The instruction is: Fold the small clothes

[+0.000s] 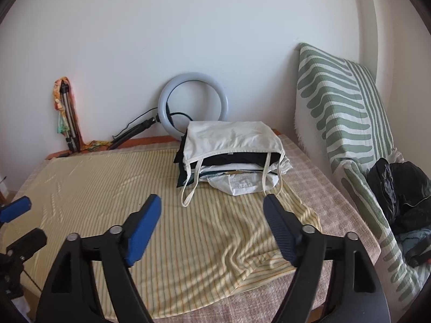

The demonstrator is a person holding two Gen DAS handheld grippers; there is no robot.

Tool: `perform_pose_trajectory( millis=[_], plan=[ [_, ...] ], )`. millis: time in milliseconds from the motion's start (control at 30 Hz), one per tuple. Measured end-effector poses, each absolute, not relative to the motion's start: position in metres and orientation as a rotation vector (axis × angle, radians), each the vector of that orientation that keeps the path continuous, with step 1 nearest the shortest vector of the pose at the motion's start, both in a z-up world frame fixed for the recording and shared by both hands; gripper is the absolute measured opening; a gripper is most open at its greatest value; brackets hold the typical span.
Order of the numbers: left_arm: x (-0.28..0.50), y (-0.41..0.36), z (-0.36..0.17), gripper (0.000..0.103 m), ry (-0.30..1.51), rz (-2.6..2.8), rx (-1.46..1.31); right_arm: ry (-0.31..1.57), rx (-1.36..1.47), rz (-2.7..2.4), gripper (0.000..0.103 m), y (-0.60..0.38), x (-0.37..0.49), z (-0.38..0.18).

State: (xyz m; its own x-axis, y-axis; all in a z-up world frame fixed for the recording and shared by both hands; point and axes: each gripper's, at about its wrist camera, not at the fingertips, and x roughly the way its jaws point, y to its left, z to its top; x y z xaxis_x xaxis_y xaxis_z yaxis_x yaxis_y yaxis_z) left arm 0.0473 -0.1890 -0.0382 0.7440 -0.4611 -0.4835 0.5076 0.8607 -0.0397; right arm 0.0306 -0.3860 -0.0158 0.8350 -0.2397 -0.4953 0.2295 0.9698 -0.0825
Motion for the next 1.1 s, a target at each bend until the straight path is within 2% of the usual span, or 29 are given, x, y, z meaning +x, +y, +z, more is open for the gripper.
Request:
perform_pose_trajectory(
  millis=[67, 133, 233, 1100],
  plan=[
    [0.046, -0.188, -0.037, 0.095, 0.495, -0.529, 0.103, 0.531, -0.015, -0.237, 0.081, -0.387, 0.031, -0.016],
    [0.045, -0.189, -0.035, 0.1, 0.488, -0.524, 0.114, 0.545, -0.003, -0.216, 0.082, -0.387, 0.032, -0.018],
    [0.043, -0.189, -0.034, 0.103, 0.476, -0.492, 0.131, 0.545, -0.015, -0.224, 0.082, -0.385, 0.034, -0.02],
    [0.038, -0.198, -0.042, 0.103, 0.49, -0.469, 0.179, 0.568, -0.011, -0.199, 0.082, -0.381, 0.038, -0.031]
  ],
)
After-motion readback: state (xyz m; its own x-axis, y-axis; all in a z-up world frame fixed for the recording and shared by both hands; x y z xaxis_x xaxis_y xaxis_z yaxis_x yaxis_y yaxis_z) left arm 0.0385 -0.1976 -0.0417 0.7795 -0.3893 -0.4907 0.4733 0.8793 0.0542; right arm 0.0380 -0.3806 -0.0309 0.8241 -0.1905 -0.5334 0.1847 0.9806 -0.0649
